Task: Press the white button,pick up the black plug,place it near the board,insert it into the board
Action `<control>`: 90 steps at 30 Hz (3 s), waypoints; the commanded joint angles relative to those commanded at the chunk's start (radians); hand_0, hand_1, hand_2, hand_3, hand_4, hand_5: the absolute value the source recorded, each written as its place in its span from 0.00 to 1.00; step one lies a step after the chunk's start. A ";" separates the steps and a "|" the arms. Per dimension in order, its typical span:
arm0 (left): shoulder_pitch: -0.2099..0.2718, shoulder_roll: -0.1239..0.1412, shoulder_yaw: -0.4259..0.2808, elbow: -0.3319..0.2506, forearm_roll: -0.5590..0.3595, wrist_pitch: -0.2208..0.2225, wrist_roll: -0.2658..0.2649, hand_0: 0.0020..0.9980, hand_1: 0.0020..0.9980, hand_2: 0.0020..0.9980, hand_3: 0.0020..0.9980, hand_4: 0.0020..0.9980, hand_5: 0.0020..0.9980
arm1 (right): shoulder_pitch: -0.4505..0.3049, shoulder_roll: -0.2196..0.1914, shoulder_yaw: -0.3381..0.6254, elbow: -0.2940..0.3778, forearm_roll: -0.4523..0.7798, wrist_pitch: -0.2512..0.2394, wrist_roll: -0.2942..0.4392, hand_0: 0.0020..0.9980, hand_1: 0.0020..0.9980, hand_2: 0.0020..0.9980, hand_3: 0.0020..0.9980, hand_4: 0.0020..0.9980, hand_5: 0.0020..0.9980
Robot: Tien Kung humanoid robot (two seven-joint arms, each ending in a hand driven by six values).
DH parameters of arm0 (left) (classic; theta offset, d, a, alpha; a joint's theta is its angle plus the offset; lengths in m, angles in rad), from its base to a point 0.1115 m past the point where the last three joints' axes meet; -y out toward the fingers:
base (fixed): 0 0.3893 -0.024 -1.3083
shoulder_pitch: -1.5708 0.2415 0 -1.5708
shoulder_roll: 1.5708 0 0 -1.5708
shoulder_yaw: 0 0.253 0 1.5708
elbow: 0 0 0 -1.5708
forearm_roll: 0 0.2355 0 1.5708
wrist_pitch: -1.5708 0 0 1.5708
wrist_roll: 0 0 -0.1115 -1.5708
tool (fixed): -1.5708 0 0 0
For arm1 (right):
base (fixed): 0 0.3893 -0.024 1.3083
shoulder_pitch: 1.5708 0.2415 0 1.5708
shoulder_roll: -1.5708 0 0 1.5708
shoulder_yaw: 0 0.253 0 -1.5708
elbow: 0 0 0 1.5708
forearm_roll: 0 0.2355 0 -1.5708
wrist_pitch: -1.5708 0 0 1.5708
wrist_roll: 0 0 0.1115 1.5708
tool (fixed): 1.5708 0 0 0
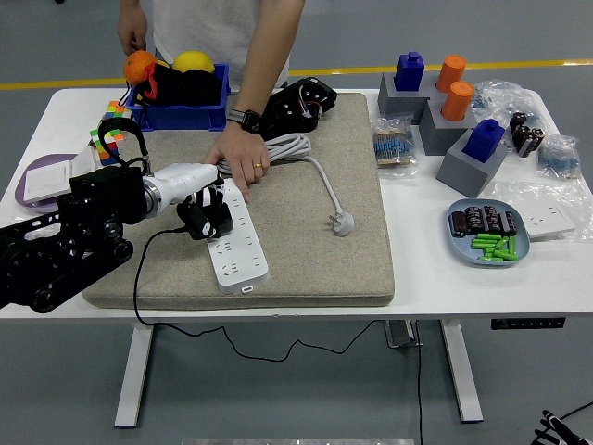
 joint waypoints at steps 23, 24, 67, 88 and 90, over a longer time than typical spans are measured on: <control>0.001 0.002 0.023 0.028 -0.005 0.014 0.003 0.79 0.87 0.69 0.50 1.00 0.00 | 0.000 0.000 -0.009 0.000 0.004 -0.001 0.001 0.78 0.61 0.63 0.63 0.72 0.47; 0.000 0.002 0.022 0.028 -0.006 0.015 0.001 0.79 0.87 0.70 0.53 1.00 0.00 | 0.001 0.000 -0.008 0.000 0.004 -0.001 0.001 0.78 0.61 0.63 0.63 0.72 0.47; 0.218 0.000 -0.264 -0.020 0.053 0.214 -0.099 0.64 0.73 0.52 0.55 0.69 0.00 | -0.010 0.007 -0.022 0.005 0.017 -0.001 0.003 0.78 0.61 0.63 0.63 0.72 0.46; 0.212 -0.047 -0.237 0.005 0.047 0.207 -0.092 0.60 0.70 0.49 0.37 0.80 0.00 | -0.009 0.007 -0.023 0.003 0.016 0.001 0.002 0.78 0.61 0.62 0.63 0.72 0.46; 0.213 -0.053 -0.235 0.006 0.044 0.206 -0.092 0.60 0.70 0.49 0.36 0.80 0.00 | -0.008 0.008 -0.026 0.004 0.018 0.002 0.003 0.78 0.61 0.62 0.63 0.72 0.46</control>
